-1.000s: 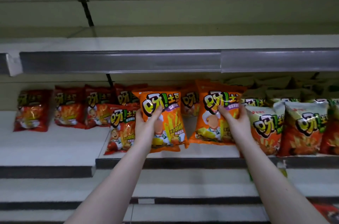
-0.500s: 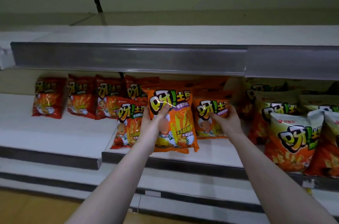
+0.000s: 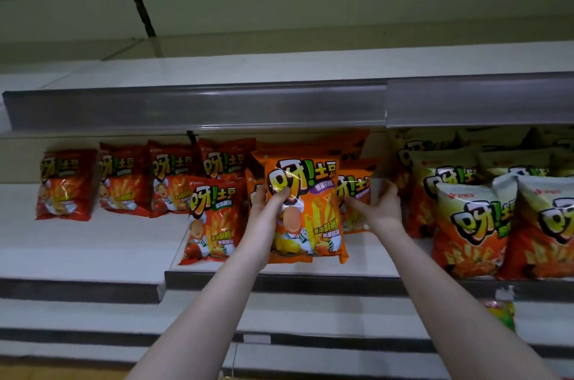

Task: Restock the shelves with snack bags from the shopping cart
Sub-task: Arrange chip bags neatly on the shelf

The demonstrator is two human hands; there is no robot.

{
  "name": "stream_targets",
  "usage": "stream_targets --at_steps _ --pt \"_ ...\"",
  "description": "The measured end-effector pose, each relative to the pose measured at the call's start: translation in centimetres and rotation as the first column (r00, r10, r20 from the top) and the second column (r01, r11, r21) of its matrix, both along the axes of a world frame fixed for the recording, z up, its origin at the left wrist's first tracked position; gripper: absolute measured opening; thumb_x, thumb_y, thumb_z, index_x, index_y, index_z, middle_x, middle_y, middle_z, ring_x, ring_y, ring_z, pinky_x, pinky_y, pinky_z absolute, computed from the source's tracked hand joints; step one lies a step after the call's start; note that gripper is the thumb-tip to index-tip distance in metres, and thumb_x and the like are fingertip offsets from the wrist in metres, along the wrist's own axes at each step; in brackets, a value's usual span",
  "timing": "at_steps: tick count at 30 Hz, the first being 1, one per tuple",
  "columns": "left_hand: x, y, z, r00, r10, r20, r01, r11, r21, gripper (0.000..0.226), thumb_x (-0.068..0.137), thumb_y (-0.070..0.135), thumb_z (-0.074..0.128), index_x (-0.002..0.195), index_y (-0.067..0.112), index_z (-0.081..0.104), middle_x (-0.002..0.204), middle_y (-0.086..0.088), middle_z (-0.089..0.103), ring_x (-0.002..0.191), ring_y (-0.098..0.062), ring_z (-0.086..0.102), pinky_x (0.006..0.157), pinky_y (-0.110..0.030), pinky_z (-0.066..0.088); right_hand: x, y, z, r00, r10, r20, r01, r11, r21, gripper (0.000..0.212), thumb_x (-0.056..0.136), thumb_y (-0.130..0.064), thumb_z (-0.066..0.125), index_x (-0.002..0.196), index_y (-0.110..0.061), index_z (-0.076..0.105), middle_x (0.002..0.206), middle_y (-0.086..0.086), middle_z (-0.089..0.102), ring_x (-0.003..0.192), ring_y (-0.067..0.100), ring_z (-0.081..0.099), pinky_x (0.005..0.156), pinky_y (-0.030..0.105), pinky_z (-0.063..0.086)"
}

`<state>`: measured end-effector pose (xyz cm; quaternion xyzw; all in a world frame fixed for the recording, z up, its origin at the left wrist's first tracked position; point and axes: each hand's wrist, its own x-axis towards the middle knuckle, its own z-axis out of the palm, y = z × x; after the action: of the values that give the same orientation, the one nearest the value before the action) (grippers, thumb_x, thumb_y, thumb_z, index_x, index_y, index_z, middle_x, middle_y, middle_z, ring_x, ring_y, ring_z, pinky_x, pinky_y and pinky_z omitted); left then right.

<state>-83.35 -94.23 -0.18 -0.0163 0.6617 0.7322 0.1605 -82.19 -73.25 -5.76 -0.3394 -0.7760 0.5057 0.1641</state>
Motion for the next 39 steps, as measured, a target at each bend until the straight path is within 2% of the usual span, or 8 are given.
stream_targets --at_steps 4,7,11,17,24,29,33,39 --pt "0.4 1.6 0.0 0.996 -0.049 -0.071 0.047 0.998 -0.034 0.081 0.08 0.055 0.064 0.148 0.032 0.028 0.146 0.004 0.041 0.129 -0.022 0.044 0.109 -0.044 0.034 2.3 0.4 2.0 0.987 -0.051 -0.151 0.034 0.993 -0.112 0.051 0.09 -0.031 0.062 0.13 -0.005 0.047 0.125 0.014 0.056 0.112 0.025 0.056 0.087 0.03 0.046" --pt "0.9 3.1 -0.5 0.99 -0.076 -0.116 0.072 0.997 -0.042 0.062 0.091 0.038 0.059 0.145 0.025 0.031 0.125 0.01 0.047 0.093 -0.005 0.053 0.085 -0.025 0.039 4.5 -0.2 4.1 0.953 0.002 -0.303 -0.06 0.982 -0.182 0.023 0.099 -0.026 0.045 0.109 -0.01 0.058 0.096 0.001 0.064 0.082 0.006 0.06 0.061 0.011 0.044" --pt "1.5 5.4 -1.5 0.989 -0.096 -0.115 0.089 0.994 -0.064 0.05 0.091 0.032 0.061 0.134 0.021 0.038 0.12 0.005 0.052 0.102 -0.012 0.053 0.067 -0.014 0.039 6.0 -1.0 4.6 0.932 0.124 -0.339 -0.197 0.962 -0.19 0.024 0.097 -0.03 0.047 0.118 -0.02 0.053 0.102 -0.005 0.064 0.092 0.004 0.061 0.065 0.009 0.048" --pt "1.7 7.4 -4.6 0.991 -0.121 -0.06 0.11 0.981 -0.16 0.044 0.091 0.028 0.062 0.13 0.02 0.044 0.124 -0.001 0.059 0.114 -0.022 0.057 0.095 -0.039 0.048 6.6 -1.4 1.7 0.956 0.058 -0.289 -0.134 0.959 -0.249 0.042 0.089 -0.025 0.062 0.128 -0.018 0.048 0.119 0.004 0.06 0.112 0.02 0.058 0.096 0.038 0.05" --pt "1.5 8.1 -6.2 0.992 -0.119 -0.041 0.106 0.965 -0.241 0.043 0.091 0.023 0.062 0.13 0.021 0.044 0.129 -0.003 0.058 0.12 -0.024 0.055 0.102 -0.046 0.045 6.6 -0.9 -0.1 0.971 0.082 -0.225 -0.138 0.96 -0.245 0.043 0.091 -0.024 0.061 0.132 -0.015 0.049 0.121 0.003 0.06 0.114 0.016 0.057 0.096 0.031 0.047" --pt "1.5 8.6 -6.8 0.997 -0.075 -0.002 0.072 0.96 -0.272 0.045 0.094 0.025 0.058 0.136 0.02 0.041 0.135 -0.003 0.054 0.126 -0.025 0.05 0.102 -0.043 0.042 6.6 -0.6 -0.6 0.968 0.135 -0.214 -0.184 0.955 -0.232 0.039 0.093 -0.021 0.058 0.131 -0.018 0.048 0.115 -0.003 0.059 0.096 -0.001 0.057 0.075 0.011 0.048" --pt "2.0 8.6 -6.9 0.999 -0.044 -0.005 0.041 0.955 -0.295 0.047 0.095 0.026 0.057 0.138 0.02 0.04 0.138 -0.003 0.052 0.129 -0.025 0.048 0.103 -0.042 0.041 6.7 -0.3 -0.8 0.963 0.141 -0.231 -0.196 0.952 -0.235 0.037 0.093 -0.022 0.057 0.129 -0.019 0.05 0.122 0.001 0.059 0.106 0.011 0.059 0.091 0.031 0.052" --pt "3.5 8.5 -6.6 0.988 0.127 -0.089 -0.145 0.959 -0.244 0.055 0.083 0.02 0.073 0.128 0.017 0.041 0.13 -0.004 0.055 0.123 -0.023 0.052 0.106 -0.045 0.042 7.7 -0.1 -0.2 0.955 0.142 -0.259 -0.216 0.935 -0.281 0.036 0.093 -0.024 0.056 0.128 -0.018 0.048 0.121 -0.003 0.056 0.111 0.012 0.055 0.093 0.03 0.049"
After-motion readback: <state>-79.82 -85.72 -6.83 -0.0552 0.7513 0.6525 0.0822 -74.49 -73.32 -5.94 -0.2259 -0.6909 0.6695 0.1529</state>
